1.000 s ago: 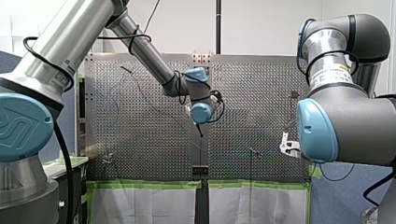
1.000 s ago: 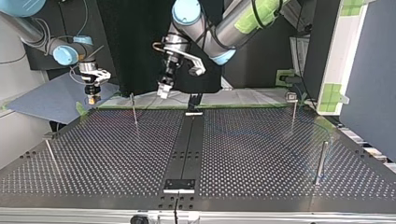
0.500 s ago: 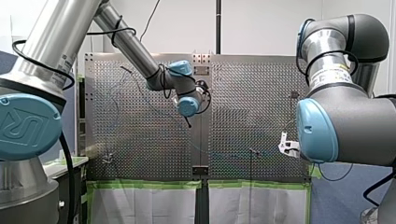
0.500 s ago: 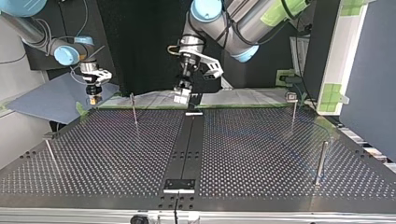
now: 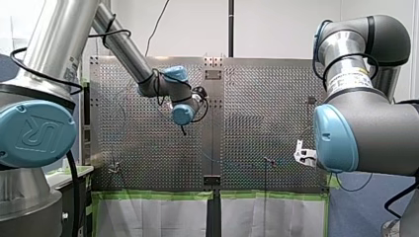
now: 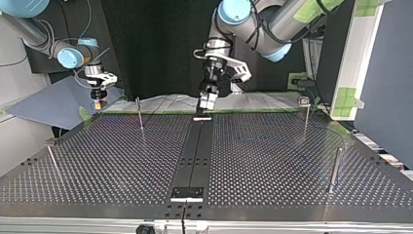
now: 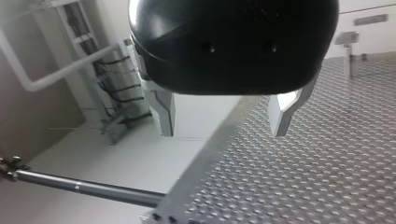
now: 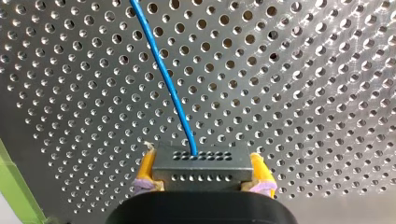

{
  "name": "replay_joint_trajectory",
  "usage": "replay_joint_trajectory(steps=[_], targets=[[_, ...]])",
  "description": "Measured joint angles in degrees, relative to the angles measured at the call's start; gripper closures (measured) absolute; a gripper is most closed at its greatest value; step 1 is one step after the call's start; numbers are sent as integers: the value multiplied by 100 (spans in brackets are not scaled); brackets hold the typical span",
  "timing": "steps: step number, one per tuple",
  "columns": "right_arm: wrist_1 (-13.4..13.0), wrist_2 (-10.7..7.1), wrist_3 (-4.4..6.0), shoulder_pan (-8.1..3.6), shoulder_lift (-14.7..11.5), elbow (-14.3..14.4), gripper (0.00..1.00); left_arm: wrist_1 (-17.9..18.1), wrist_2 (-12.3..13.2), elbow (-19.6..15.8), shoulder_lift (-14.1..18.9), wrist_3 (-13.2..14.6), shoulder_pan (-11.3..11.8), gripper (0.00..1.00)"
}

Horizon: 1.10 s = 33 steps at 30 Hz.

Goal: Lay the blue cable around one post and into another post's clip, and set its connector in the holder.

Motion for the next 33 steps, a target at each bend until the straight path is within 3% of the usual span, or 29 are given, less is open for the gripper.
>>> replay_joint_trajectory(steps=[9,16,24,33], targets=[[-3,-1,1,4,1,0,100,-8,6,-505,-375,65,8,0],[-18,-2,1,0,-2,0,100,-9,9,-851,-394,86,-5,0],[-34,-2,-35,-110,-33,-5,100,-7,10,-1244,-397,109,-3,0],[204,3,-100,-221,-383,31,100,-15,2,-1692,-397,136,8,0]])
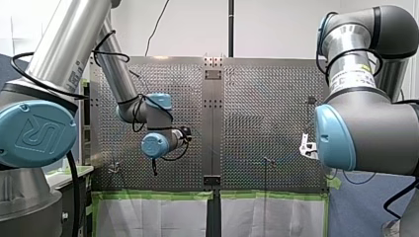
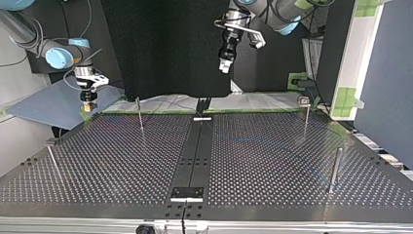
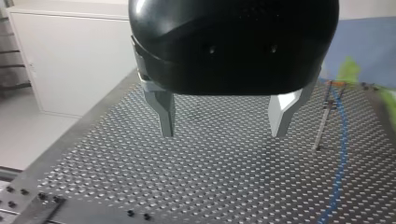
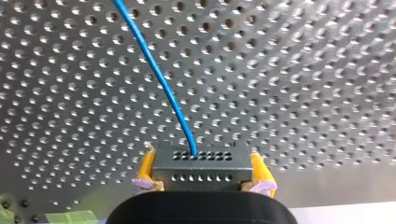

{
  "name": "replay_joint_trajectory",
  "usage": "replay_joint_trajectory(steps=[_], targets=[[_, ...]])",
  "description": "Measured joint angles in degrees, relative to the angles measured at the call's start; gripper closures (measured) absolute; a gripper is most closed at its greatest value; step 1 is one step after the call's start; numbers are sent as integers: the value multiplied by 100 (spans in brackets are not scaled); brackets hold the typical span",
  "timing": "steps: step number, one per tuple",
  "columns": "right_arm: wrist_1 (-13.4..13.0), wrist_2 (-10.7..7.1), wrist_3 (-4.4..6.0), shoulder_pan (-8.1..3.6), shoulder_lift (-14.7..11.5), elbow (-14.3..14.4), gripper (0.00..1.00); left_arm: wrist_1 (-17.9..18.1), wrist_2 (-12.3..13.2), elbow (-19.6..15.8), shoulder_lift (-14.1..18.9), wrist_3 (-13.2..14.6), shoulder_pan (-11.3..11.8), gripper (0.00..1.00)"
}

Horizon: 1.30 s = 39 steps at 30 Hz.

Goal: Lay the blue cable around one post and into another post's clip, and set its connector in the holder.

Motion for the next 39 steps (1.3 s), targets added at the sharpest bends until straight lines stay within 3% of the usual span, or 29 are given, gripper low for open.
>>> replay_joint_trajectory(steps=[7,16,22,33,39], targets=[[70,33,-10,25,-415,190,100,12,-5,-363,-1,4,1,0],[274,85,-187,182,-834,222,100,-2,-18,-818,1,17,1,0],[466,209,-214,349,-1144,223,100,-23,-19,-1099,0,27,1,0],[751,648,-187,806,-1643,224,100,-52,-24,-1464,-2,32,1,0],[1047,780,-218,910,-1948,248,100,-56,-27,-1475,-2,37,0,0]])
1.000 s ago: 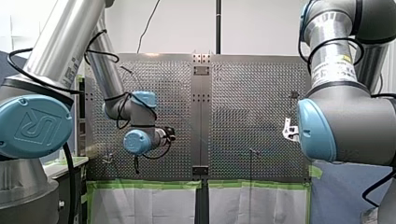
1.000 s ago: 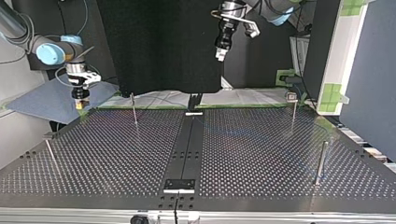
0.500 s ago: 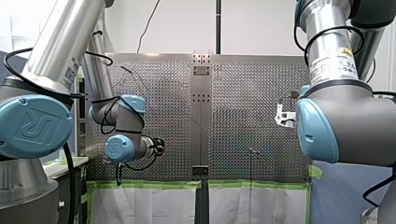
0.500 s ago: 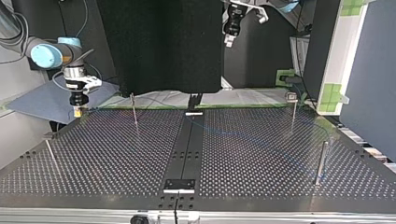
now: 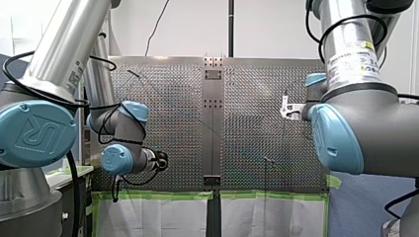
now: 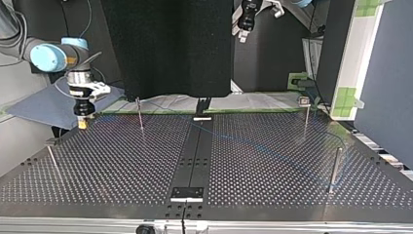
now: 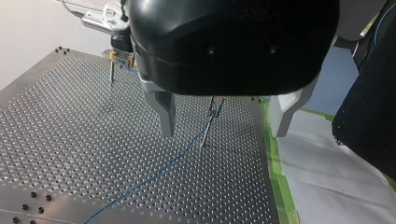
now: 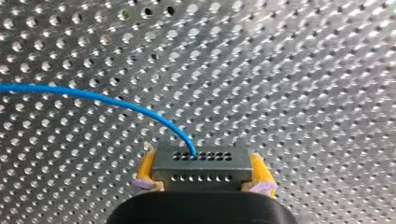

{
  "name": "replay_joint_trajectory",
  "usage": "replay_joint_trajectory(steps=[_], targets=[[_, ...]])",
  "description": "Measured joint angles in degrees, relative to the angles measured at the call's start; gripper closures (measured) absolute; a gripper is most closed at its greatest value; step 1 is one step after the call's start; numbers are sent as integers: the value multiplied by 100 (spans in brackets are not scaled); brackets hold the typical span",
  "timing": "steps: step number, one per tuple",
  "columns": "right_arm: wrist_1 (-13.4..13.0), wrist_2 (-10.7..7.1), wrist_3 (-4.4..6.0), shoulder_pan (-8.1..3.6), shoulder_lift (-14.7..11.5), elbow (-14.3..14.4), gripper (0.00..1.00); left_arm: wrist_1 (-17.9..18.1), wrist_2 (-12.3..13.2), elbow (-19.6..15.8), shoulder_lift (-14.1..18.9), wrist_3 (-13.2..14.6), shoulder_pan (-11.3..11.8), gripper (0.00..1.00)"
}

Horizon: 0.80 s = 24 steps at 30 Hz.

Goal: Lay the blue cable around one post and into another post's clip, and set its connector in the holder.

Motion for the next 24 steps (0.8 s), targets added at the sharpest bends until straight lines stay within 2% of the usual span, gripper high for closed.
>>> replay_joint_trajectory(steps=[4,12,20,24], targets=[[179,86,6,-16,-198,100,100,-16,0,-4,1,2,-5,0],[287,123,291,-165,-606,408,100,-113,0,-7,1,34,-13,0],[229,93,573,-350,-1034,440,100,-128,0,-7,-1,41,-14,0],[236,68,647,-425,-1233,416,100,-144,0,-7,0,57,-5,0]])
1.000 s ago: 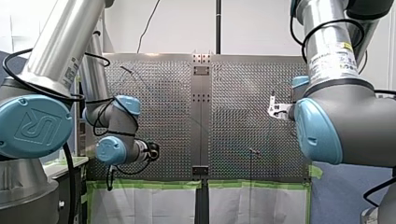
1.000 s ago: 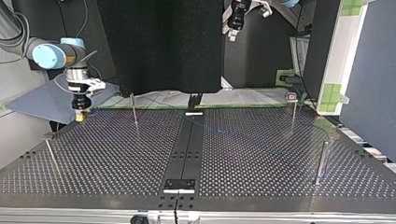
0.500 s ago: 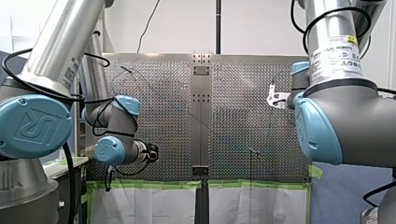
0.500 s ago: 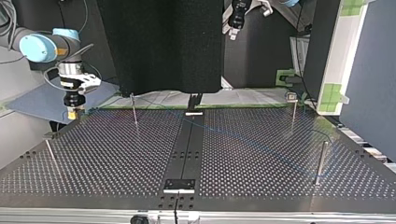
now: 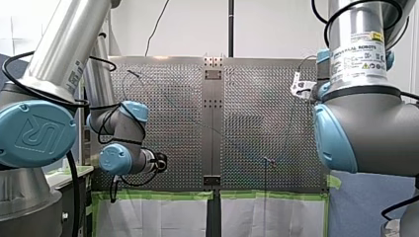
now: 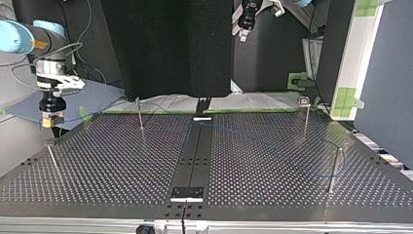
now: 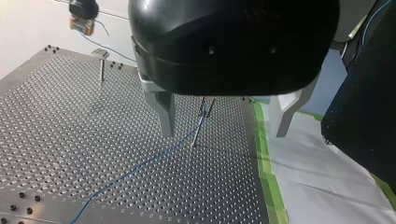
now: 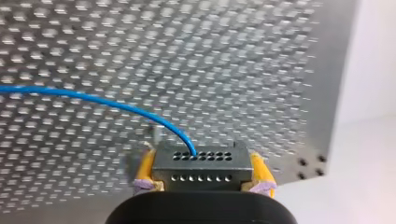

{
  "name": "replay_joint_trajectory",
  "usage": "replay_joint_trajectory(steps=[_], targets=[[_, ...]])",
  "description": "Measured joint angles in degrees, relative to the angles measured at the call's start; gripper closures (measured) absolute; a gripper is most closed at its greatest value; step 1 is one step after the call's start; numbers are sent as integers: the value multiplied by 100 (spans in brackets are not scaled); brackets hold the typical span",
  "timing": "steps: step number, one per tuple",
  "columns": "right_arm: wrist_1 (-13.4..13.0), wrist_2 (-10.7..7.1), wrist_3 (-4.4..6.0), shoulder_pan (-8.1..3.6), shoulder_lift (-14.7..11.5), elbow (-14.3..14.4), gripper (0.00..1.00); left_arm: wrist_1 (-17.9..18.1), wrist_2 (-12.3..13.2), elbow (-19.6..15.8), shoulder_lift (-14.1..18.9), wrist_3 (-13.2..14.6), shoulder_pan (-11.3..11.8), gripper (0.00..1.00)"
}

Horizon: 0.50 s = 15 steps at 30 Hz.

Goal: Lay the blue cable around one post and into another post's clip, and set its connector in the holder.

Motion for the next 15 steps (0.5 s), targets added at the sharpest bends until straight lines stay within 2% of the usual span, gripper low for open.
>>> replay_joint_trajectory(steps=[4,8,15], targets=[[136,-54,-18,-60,-104,-108,100,-3,0,0,-1,6,4,0],[334,-89,-92,-119,18,-228,100,-5,0,2,1,8,6,0],[506,-96,-123,-240,103,-292,100,-12,0,9,-1,11,5,0]])
